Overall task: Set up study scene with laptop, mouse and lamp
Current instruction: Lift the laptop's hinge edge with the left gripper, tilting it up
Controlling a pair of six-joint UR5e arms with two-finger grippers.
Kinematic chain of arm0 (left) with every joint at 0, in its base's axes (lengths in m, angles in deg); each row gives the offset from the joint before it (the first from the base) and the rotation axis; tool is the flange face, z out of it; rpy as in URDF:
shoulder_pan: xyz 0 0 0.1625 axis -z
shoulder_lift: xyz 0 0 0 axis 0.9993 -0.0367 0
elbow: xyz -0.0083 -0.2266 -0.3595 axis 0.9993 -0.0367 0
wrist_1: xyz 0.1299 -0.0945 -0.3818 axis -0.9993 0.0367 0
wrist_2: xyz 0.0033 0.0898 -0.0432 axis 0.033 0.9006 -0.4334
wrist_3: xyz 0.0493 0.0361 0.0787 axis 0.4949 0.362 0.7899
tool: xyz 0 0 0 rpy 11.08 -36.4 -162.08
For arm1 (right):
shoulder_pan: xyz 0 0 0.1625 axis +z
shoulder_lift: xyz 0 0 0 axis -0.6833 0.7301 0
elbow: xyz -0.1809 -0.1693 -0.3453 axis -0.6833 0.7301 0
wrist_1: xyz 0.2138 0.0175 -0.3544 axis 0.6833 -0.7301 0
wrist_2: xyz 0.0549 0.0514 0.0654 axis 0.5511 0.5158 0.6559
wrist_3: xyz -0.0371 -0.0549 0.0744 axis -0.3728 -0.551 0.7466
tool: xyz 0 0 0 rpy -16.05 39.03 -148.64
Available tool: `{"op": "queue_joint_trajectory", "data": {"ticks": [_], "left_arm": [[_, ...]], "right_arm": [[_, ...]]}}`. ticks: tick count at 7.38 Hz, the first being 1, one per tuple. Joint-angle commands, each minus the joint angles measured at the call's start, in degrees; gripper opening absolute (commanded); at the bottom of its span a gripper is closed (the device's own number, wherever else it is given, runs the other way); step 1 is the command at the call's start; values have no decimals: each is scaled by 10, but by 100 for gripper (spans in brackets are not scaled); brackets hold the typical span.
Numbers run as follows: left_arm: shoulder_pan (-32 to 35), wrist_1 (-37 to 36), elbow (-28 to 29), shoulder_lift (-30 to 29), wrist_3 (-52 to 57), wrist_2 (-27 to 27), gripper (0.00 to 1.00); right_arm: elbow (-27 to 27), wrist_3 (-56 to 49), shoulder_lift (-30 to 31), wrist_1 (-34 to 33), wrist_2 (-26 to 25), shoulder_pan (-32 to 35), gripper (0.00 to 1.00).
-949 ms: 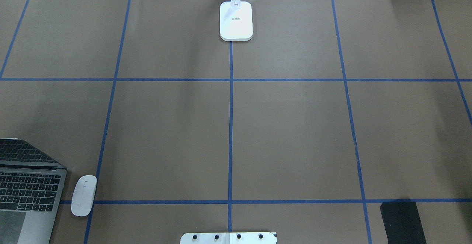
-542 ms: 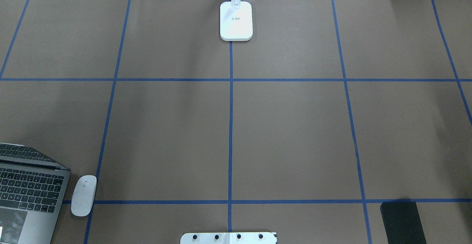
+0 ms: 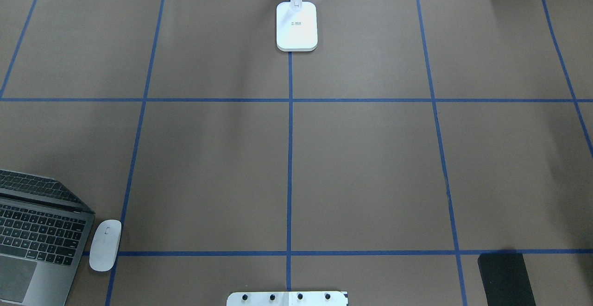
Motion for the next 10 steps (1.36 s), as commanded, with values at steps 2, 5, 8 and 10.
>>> {"op": "queue_joint_trajectory", "data": {"ticks": [2, 5, 8, 10], "left_arm": [[1, -12, -6, -12, 2, -35, 0], [2, -38, -5, -31, 14, -49, 0], [-1, -121, -6, -76, 68, -57, 0], [5, -248, -11, -131, 156, -57, 0]], "right_arm": [[1, -1, 0, 0, -1, 0, 100], [1, -1, 1, 0, -1, 0, 100], [2, -1, 1, 0, -1, 0, 100], [1, -1, 1, 0, 0, 0, 100]]}}
